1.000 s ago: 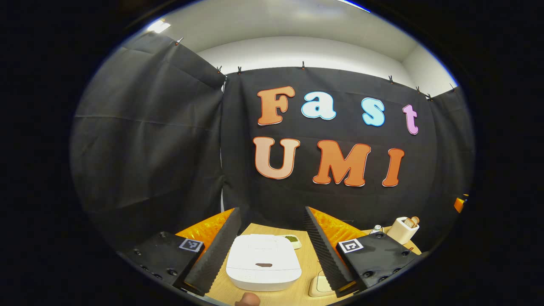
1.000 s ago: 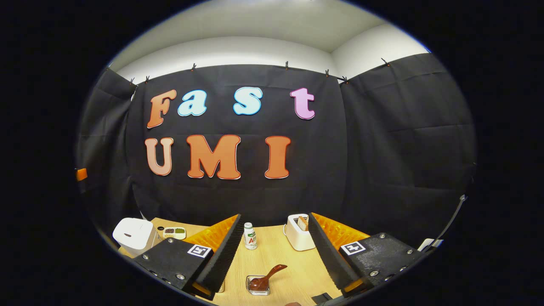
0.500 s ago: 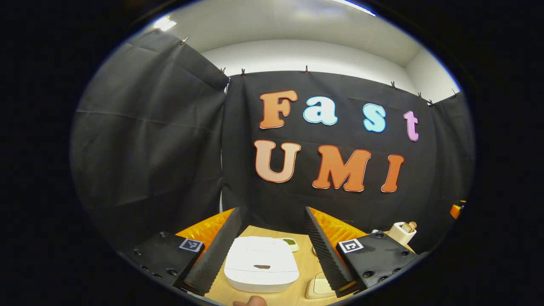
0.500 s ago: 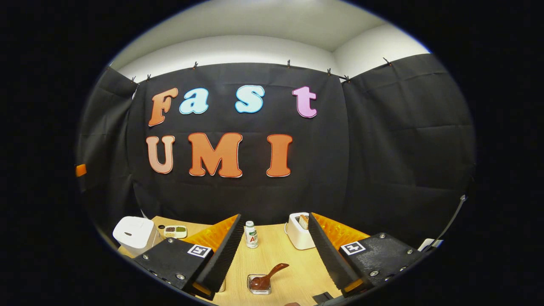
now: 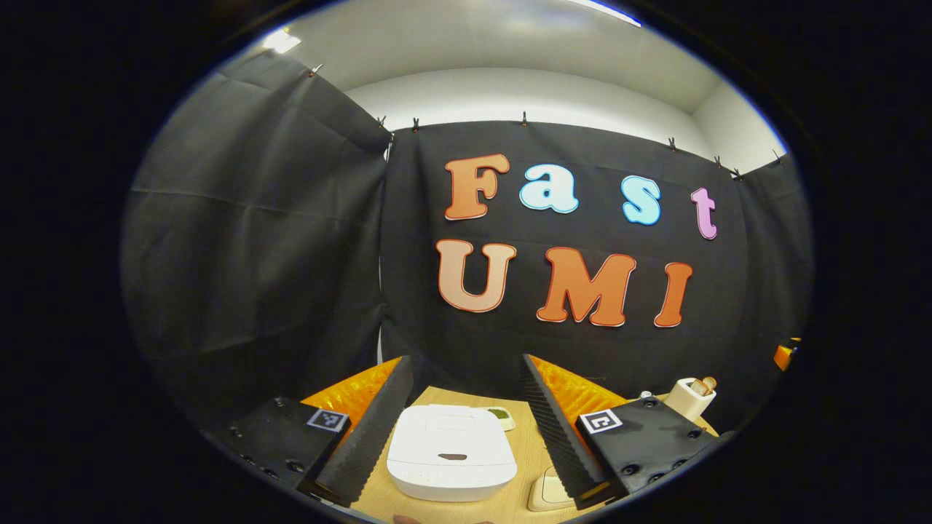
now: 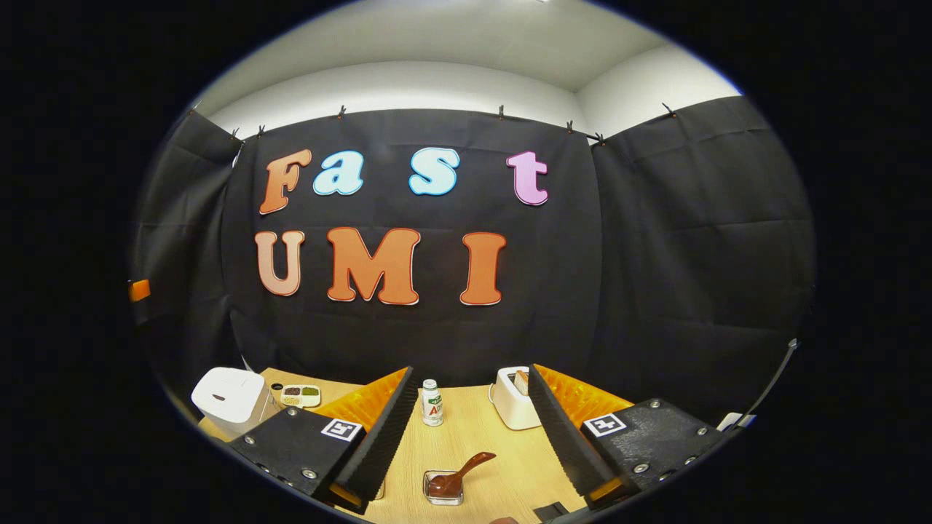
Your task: Close the left gripper, press the button to open the rice cooker; take a wooden spoon from the chopstick holder with the right hand, scoop a spoonful of rice and pour it into the rice cooker, then put the wooden spoon back into the chopstick holder.
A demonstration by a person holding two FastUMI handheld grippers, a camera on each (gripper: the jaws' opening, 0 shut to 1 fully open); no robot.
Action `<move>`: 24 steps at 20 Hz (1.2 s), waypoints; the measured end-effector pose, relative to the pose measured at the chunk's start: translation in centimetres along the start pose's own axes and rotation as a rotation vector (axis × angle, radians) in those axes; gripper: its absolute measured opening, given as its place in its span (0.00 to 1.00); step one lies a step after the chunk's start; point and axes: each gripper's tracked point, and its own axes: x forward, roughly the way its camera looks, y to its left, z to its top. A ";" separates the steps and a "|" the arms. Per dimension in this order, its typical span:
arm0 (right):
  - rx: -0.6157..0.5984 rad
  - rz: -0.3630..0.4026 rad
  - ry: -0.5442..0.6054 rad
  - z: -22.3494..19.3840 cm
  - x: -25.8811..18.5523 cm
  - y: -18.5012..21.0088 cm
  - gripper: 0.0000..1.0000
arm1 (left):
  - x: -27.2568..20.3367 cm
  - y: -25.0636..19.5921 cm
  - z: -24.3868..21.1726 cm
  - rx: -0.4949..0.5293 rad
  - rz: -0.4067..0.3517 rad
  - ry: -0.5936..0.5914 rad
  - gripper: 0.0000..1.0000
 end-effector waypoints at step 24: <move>-0.006 0.017 0.021 -1.6 1.7 1.5 1.00 | 5.0 -1.2 -9.3 -0.119 -0.177 0.338 0.03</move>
